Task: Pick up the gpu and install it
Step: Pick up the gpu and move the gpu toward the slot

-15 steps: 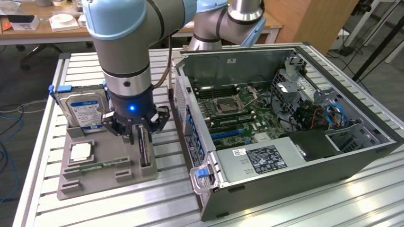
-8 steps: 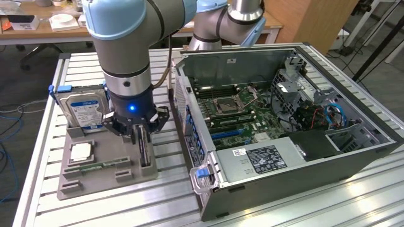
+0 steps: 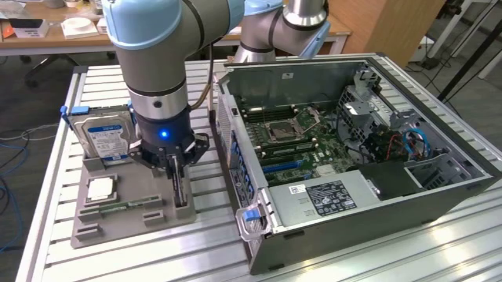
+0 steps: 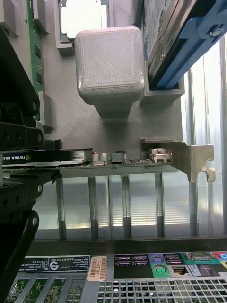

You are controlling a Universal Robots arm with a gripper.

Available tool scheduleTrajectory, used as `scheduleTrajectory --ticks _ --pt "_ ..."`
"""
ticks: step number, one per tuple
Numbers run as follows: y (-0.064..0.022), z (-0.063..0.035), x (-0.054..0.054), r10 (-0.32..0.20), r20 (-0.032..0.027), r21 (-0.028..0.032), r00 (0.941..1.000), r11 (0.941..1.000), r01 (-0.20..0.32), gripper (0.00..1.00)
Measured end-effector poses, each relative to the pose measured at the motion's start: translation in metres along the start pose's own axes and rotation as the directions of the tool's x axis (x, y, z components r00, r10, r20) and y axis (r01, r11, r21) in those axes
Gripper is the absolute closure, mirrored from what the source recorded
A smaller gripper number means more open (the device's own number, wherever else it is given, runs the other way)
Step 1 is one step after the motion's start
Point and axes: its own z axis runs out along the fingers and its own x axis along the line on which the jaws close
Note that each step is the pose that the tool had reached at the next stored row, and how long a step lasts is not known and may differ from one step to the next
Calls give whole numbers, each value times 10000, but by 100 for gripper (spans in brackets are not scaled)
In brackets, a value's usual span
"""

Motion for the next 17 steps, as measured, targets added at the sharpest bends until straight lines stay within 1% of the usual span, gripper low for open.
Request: scheduleTrajectory --ticks 3,4,17 --pt "0 0 0 -1 -2 0 10000 10000 1 71" --pt "0 0 0 0 -1 0 10000 10000 0 74" --pt "0 0 0 0 0 0 10000 10000 0 74"
